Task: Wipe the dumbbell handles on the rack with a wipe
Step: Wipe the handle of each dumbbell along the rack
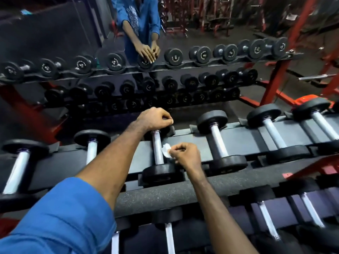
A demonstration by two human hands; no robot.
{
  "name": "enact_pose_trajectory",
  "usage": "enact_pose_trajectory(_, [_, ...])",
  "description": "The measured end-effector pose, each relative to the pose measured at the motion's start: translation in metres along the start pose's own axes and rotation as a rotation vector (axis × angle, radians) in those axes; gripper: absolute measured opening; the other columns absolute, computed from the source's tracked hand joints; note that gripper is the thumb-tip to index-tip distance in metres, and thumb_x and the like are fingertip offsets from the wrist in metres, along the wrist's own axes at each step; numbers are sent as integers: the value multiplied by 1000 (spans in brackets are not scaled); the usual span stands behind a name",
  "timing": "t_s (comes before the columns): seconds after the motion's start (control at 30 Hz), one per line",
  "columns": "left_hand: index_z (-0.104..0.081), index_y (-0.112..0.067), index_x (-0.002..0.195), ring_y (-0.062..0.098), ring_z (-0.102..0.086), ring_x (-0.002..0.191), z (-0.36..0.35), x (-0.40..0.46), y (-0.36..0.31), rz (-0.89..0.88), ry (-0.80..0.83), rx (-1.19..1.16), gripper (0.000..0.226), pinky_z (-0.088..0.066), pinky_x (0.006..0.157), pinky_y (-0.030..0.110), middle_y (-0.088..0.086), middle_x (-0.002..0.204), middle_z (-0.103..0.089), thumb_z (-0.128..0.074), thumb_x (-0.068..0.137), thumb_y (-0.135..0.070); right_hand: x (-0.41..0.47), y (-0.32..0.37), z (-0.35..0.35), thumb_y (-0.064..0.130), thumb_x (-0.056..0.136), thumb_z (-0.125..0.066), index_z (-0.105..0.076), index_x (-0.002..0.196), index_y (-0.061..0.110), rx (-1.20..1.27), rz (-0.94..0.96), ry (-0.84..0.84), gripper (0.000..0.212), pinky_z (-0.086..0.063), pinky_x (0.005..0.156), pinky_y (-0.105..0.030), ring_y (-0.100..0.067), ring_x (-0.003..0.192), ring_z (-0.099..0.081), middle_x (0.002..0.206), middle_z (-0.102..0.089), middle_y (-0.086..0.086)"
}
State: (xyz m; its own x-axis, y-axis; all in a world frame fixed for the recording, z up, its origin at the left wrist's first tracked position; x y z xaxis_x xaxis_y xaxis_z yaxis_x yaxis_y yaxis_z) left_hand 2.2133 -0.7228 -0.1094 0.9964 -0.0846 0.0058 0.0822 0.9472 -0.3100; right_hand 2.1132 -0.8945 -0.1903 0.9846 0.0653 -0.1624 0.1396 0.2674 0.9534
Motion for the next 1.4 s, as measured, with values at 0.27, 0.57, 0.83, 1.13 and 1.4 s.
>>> enact_pose_trajectory(0.27, [-80, -54, 101, 17, -70, 107, -3, 20, 7, -28, 99, 8, 22, -52, 90, 32, -14, 104, -79, -68, 83, -58, -6, 1, -20, 2, 80, -80, -82, 75, 14, -29, 9, 71, 13, -59, 75, -35, -9, 66, -68, 74, -79, -1])
enact_pose_trajectory(0.57, [-79, -57, 93, 16, -70, 98, -8, 19, 9, -9, 61, -66, 19, -56, 92, 34, -15, 99, -78, -67, 79, -60, 1, 23, -25, 21, 76, -84, -78, 76, 20, -268, 60, 46, 7, -62, 75, -39, -8, 70, -73, 71, -76, 9])
enact_pose_trajectory(0.83, [-80, -55, 94, 11, -71, 93, -4, 13, 6, 38, 49, -81, 21, -54, 82, 30, -20, 90, -77, -67, 78, -58, 33, 34, -34, 25, 80, -83, -80, 88, 21, -188, 109, 1, 10, -61, 75, -34, -4, 71, -72, 74, -77, 9])
enact_pose_trajectory(1.13, [-79, -56, 96, 13, -71, 98, -1, 7, 2, 71, 34, -54, 27, -55, 88, 30, -18, 99, -79, -64, 75, -60, 9, -5, -24, 17, 78, -85, -78, 78, 18, -70, 37, 165, 8, -64, 78, -47, -20, 74, -77, 73, -78, 4])
enact_pose_trajectory(1.4, [-78, -57, 94, 13, -71, 97, -1, 6, 0, 68, 46, -62, 26, -57, 91, 34, -18, 95, -78, -63, 74, -59, 36, 12, -31, 14, 80, -79, -74, 76, 17, -94, 82, 159, 6, -63, 66, -41, -12, 63, -70, 70, -76, 4])
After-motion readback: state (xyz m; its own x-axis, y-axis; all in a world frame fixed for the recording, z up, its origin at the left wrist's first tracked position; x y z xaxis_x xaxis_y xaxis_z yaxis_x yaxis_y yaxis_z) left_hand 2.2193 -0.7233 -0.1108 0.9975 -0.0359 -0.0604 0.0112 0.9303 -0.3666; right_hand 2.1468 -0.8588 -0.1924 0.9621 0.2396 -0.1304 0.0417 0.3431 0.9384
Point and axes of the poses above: each hand's wrist, its own x-axis towards the middle knuckle, its own z-axis out of the back of the hand, y = z × x, the point moved 6 cm from there along x, towards the middle knuckle
